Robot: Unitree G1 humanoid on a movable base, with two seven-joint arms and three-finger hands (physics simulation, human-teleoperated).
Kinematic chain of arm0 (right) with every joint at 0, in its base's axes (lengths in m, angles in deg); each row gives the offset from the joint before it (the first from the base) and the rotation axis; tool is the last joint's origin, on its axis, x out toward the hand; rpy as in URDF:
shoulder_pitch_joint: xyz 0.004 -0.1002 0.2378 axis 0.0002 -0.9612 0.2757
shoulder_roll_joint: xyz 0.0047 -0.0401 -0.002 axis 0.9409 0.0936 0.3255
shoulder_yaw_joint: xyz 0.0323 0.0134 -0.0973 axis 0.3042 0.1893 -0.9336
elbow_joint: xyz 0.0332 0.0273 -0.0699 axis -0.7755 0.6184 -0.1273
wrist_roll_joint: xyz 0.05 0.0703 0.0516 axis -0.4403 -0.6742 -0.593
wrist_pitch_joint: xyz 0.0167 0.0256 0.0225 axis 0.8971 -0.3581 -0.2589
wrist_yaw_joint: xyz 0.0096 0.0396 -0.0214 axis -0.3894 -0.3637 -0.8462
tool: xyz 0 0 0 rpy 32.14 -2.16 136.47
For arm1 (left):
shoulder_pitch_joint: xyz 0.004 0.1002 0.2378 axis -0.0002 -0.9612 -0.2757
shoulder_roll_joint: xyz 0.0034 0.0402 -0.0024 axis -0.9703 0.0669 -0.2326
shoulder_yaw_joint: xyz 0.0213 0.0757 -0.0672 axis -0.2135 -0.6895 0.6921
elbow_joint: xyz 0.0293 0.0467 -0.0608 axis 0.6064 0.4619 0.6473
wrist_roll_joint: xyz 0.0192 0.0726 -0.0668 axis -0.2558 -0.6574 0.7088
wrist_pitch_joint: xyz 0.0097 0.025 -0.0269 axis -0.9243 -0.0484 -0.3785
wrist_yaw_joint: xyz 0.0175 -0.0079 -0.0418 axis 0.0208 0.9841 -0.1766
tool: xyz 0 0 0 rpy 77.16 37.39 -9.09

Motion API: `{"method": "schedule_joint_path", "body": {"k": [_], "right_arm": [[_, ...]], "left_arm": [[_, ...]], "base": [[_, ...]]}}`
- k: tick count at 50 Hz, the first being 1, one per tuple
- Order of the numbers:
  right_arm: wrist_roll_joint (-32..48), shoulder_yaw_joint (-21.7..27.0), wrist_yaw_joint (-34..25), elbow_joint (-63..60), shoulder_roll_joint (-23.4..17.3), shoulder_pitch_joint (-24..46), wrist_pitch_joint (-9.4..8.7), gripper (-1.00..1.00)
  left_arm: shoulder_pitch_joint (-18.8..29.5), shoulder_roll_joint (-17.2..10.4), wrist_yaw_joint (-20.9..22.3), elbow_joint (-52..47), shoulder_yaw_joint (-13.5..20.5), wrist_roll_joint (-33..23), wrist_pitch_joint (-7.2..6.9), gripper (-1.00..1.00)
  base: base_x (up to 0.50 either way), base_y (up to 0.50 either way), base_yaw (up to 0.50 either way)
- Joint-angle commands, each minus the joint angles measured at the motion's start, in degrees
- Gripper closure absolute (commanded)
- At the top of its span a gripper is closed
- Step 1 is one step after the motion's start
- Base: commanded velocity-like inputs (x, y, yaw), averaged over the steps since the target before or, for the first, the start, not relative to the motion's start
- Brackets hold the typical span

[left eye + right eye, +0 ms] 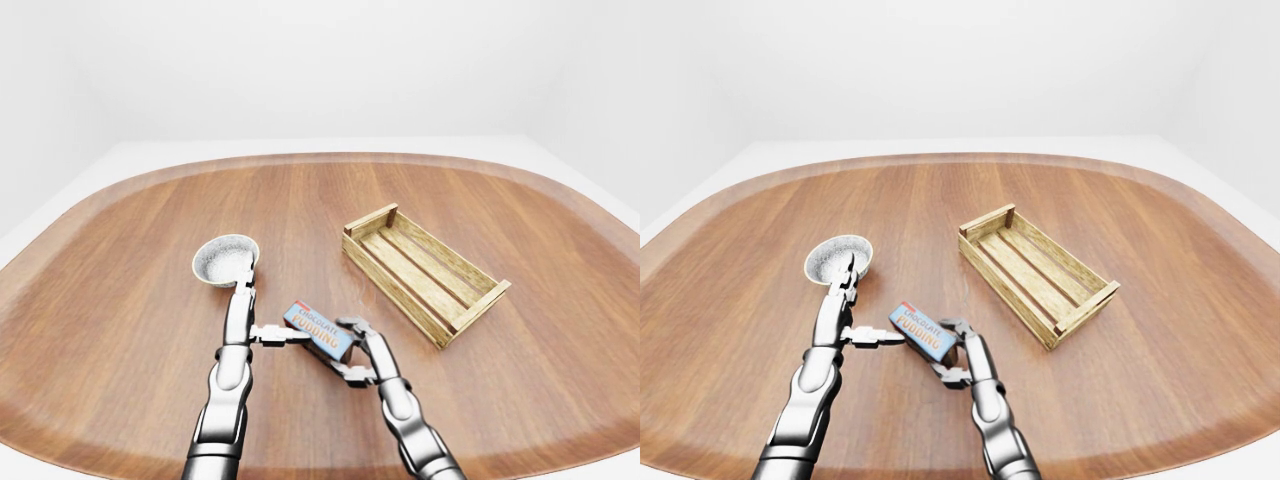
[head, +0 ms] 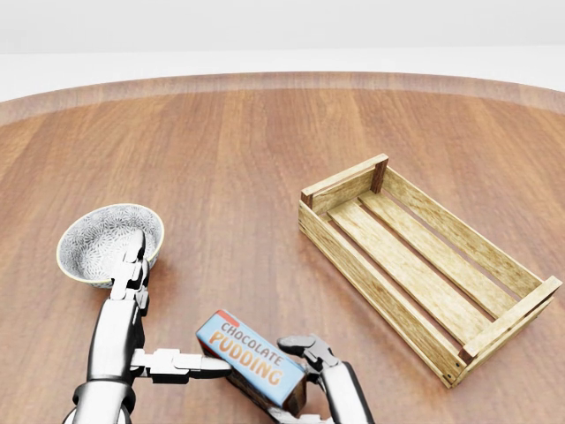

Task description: Pick up the chocolate pudding and put it in the tray.

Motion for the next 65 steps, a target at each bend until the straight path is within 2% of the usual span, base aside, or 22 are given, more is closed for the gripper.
{"method": "schedule_joint_path", "body": {"k": [1, 16, 24, 25, 28, 35, 37, 40, 41, 43, 49, 54, 62, 65], "right_arm": [[0.51, 0.22, 0.46, 0.97, 0.01, 0.29, 0.0, 1.0], [0.57, 1.33, 1.37, 1.54, -0.15, 1.1, 0.0, 1.0], [0.02, 0.73, 0.14, -5.51, -0.28, -0.93, 0.0, 1.0], [-0.03, 1.12, 1.49, -1.03, -0.65, 0.37, 0.0, 1.0], [-1.48, 0.94, -1.43, -12.01, -0.61, -2.05, 0.0, 1.0], [-3.46, 0.94, -2.75, -20.89, -1.46, -2.39, 0.0, 1.0], [-3.8, 1.33, -2.35, -19.14, -1.7, -1.73, 0.0, 1.0], [-4.06, 1.16, -3.1, -23.24, -1.57, -2.15, 0.0, 1.0], [-4.13, 1.45, -2.05, -18.6, -1.84, -1.32, 0.0, 1.0], [-4.02, 0.85, -3.27, -24.35, -1.47, -2.15, 0.0, 1.0], [-4.28, 0.71, -3.38, -25.76, -1.71, -1.89, 0.0, 1.0], [-4.17, 0.76, -3.42, -25.81, -1.75, -1.5, 0.0, 1.0], [-4.55, 1.22, -3.84, -26.66, -1.7, -0.64, 0.0, 1.0], [-4.7, 1.73, -4.02, -26.55, -1.72, 0.25, 0.0, 1.0]], "left_arm": [[-0.25, 0.09, 1.74, -1.53, 0.75, 3.22, -1.4, -1.0], [-0.25, 0.09, 1.76, -1.53, 0.76, 3.23, -1.39, -1.0], [-0.25, 0.08, 1.76, -1.52, 0.75, 3.22, -1.39, -1.0], [-0.25, 0.09, 1.75, -1.53, 0.76, 3.23, -1.39, -1.0], [-0.25, 0.09, 1.73, -1.53, 0.76, 3.23, -1.41, -1.0], [-0.25, 0.09, 1.75, -1.53, 0.76, 3.23, -1.39, -1.0], [-0.25, 0.09, 1.74, -1.55, 0.76, 3.24, -1.44, -1.0], [-0.25, 0.09, 1.75, -1.54, 0.75, 3.23, -1.42, -1.0], [-0.25, 0.09, 1.75, -1.53, 0.76, 3.24, -1.41, -1.0], [-0.25, 0.09, 1.73, -1.53, 0.76, 3.24, -1.41, -1.0], [-0.25, 0.08, 1.75, -1.53, 0.75, 3.22, -1.42, -1.0], [0.26, 0.08, 1.63, 0.19, 0.79, 3.22, -0.41, -1.0], [0.23, 0.08, 1.7, -0.36, 0.72, 3.24, -0.96, -1.0], [0.19, 0.08, 1.71, -0.08, 0.7, 3.21, -0.56, -1.0]], "base": [[0.0, 0.0, 0.0], [0.0, 0.0, 0.0], [0.0, 0.0, 0.0], [0.0, 0.0, 0.0], [0.0, 0.0, 0.0], [0.0, 0.0, 0.0], [0.0, 0.0, 0.0], [0.0, 0.0, 0.0], [0.0, 0.0, 0.0], [0.0, 0.0, 0.0], [0.0, 0.0, 0.0], [0.0, 0.0, 0.0], [0.0, 0.0, 0.0], [0.0, 0.0, 0.0]]}}
